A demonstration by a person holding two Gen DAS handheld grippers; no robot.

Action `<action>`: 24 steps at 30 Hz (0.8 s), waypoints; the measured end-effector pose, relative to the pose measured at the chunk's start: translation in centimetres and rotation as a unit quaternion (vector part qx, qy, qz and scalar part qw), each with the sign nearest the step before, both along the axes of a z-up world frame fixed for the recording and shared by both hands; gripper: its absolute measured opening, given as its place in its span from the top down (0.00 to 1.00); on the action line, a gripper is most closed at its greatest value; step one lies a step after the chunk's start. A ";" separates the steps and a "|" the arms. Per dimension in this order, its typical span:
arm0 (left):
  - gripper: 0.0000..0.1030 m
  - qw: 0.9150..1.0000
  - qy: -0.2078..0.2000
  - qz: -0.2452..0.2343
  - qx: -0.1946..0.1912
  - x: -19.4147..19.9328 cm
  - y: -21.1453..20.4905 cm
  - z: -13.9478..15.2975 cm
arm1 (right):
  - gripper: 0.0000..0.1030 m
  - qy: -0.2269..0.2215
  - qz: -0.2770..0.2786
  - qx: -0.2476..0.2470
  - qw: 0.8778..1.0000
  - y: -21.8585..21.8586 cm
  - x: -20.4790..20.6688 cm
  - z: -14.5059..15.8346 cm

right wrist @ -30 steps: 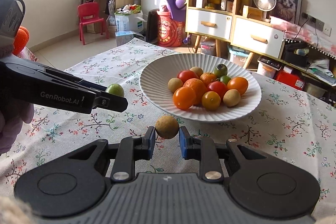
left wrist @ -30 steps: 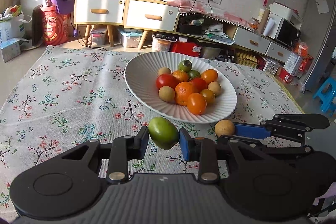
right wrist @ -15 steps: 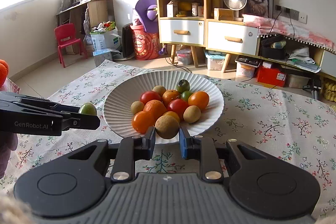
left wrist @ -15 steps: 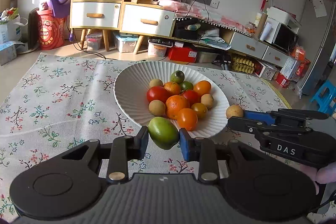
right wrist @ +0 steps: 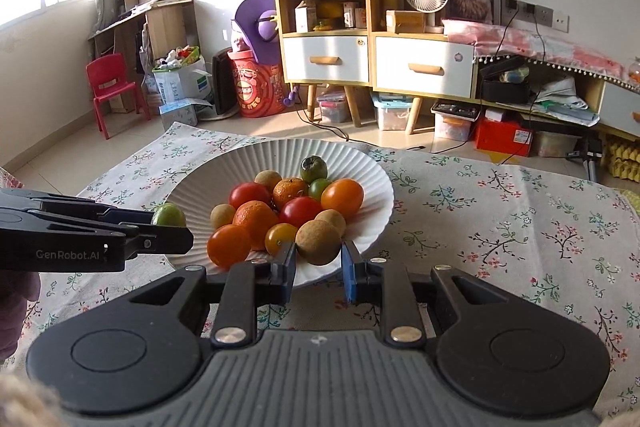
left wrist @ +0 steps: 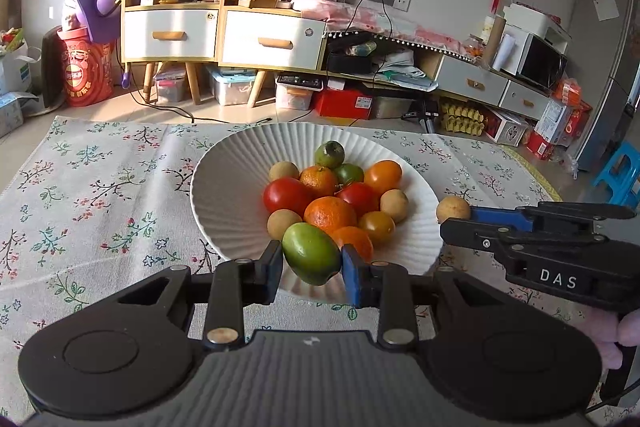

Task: Organize fruits
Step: 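Carry the green tomato and kiwi over the white plate with both tools, then open both tools to release the green tomato and kiwi into the plate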

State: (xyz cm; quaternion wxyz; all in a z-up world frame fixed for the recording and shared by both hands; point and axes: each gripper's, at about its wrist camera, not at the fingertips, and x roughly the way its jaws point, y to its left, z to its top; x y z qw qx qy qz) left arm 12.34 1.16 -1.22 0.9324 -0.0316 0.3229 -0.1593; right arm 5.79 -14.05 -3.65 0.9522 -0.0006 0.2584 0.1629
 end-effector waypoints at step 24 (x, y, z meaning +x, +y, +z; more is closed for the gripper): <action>0.67 1.000 0.013 -0.014 0.007 1.3 -0.2 -0.7 | 0.79 0.013 0.019 0.001 1.000 0.1 1.2 -0.2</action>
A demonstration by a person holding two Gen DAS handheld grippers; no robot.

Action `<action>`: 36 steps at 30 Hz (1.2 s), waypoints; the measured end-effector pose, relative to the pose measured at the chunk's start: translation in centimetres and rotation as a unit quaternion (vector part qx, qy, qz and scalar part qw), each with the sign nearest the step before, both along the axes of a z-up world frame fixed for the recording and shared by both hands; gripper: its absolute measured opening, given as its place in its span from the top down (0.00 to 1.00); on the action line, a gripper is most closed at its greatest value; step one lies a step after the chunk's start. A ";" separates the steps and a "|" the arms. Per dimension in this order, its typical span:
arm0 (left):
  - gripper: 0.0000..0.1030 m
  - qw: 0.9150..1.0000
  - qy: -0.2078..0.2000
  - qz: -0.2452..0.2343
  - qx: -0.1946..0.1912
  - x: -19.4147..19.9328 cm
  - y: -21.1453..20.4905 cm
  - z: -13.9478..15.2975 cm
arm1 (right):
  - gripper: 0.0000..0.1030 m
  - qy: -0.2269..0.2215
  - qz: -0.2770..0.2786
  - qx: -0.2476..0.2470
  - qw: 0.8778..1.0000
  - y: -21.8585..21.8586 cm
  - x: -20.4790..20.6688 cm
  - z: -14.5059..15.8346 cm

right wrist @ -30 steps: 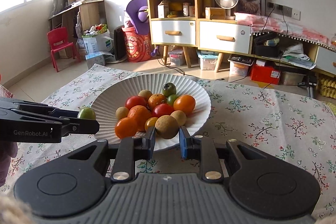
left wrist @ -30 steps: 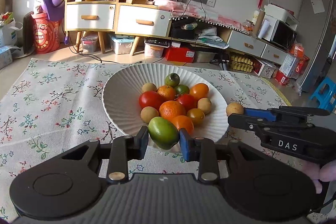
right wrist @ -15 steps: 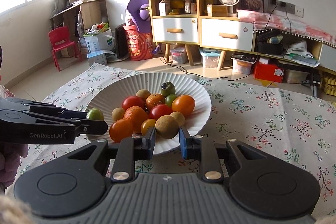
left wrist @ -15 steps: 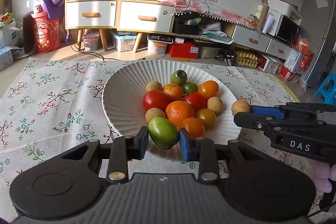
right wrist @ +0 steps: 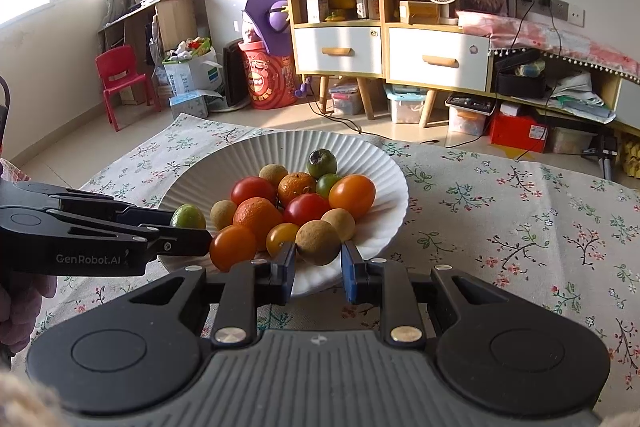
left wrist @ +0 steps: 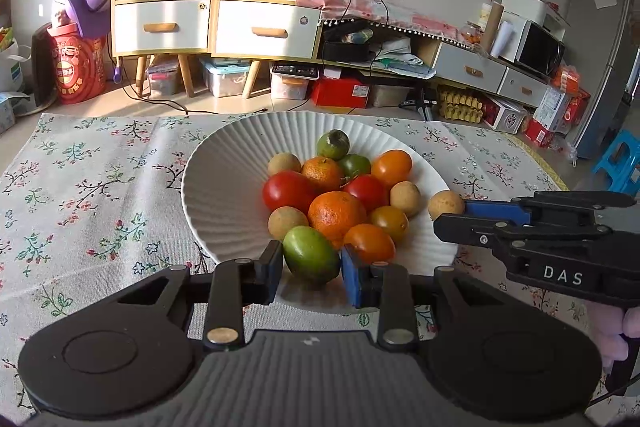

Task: Organize fruits
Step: 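Open both tools to release the green tomato and kiwi into the plate, then withdraw both tools away from the plate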

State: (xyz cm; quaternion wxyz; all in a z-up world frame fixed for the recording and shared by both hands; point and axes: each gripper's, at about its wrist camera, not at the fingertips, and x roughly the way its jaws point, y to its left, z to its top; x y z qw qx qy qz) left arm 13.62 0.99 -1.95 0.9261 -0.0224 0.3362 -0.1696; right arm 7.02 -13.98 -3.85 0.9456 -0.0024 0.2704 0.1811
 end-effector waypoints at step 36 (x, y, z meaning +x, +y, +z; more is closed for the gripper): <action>0.02 0.995 0.027 0.089 0.046 -8.4 -0.9 4.2 | 0.11 0.027 -0.083 -0.022 0.996 -0.4 -6.7 3.7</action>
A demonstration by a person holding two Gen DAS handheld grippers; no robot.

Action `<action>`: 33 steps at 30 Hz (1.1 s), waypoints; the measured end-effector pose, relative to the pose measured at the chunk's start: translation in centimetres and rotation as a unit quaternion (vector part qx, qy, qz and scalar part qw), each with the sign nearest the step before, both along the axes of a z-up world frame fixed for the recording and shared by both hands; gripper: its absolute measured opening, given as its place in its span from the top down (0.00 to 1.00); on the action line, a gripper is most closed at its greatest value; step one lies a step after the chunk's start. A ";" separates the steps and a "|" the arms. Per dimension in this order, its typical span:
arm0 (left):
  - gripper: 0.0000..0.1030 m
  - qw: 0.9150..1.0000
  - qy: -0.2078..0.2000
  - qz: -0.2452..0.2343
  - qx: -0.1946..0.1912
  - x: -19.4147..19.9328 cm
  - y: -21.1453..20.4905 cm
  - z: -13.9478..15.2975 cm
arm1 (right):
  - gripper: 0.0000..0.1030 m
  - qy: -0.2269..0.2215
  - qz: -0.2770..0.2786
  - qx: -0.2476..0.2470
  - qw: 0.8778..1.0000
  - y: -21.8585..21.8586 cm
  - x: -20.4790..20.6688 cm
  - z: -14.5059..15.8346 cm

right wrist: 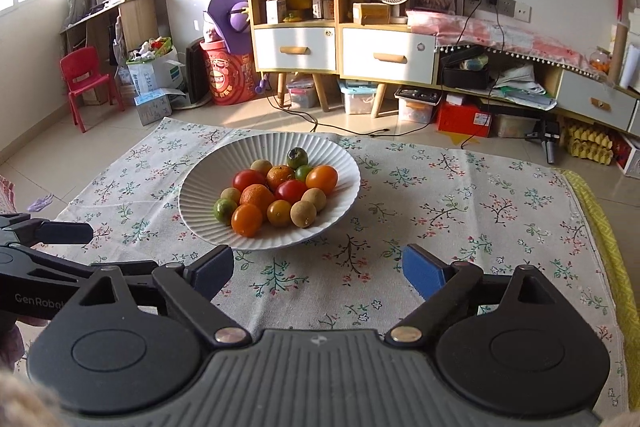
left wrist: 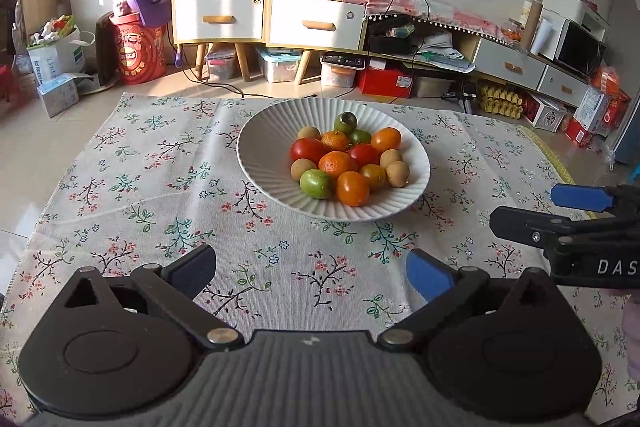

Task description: Organize fruits

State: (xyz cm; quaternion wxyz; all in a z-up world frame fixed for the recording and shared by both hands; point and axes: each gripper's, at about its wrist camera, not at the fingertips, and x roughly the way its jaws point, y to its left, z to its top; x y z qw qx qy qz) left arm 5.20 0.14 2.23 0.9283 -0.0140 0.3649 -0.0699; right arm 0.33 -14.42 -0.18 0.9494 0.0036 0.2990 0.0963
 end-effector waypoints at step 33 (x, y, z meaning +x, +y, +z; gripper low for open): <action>0.02 0.997 0.036 0.039 0.050 -0.2 -0.1 -1.7 | 0.01 0.048 -0.039 -0.046 0.997 1.4 -0.6 -2.0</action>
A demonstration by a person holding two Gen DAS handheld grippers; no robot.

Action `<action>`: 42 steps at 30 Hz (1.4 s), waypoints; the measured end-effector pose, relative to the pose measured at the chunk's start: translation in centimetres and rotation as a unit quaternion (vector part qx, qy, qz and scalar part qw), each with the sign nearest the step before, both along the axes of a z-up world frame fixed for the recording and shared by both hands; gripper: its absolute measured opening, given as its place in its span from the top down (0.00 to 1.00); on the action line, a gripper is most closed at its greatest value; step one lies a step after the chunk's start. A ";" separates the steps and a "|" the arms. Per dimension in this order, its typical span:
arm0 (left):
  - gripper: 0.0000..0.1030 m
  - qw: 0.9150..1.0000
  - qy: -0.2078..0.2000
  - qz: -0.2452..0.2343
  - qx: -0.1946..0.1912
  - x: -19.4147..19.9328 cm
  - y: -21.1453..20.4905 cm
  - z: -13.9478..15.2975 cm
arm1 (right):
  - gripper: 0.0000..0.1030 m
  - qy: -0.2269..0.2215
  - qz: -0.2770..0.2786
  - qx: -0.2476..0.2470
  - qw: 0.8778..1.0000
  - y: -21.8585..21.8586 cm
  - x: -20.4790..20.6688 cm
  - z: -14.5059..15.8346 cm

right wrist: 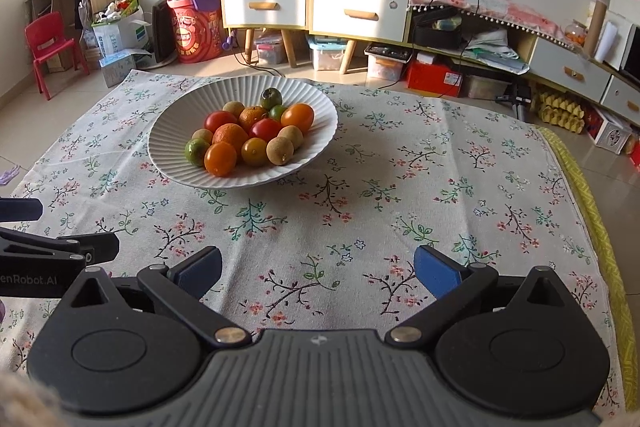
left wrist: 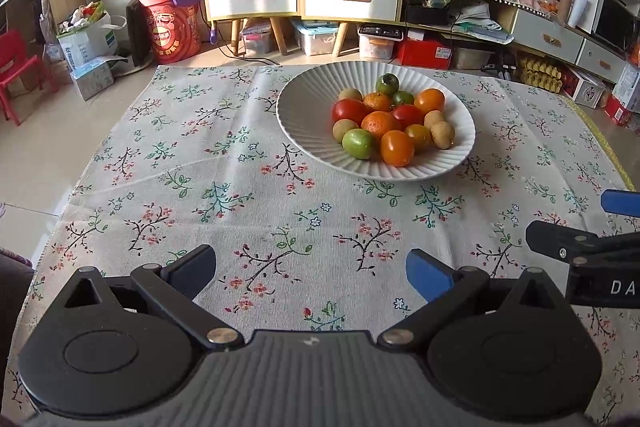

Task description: Organize fruits

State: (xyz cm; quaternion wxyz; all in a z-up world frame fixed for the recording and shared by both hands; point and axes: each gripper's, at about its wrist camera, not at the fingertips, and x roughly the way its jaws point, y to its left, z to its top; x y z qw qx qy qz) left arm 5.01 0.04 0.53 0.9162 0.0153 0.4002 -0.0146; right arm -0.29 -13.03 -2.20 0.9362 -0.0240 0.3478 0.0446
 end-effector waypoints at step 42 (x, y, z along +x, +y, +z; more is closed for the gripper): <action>0.02 1.000 -0.004 -0.008 -0.001 -0.2 -0.2 0.5 | 0.01 -0.014 0.000 0.002 1.000 0.0 -0.1 0.7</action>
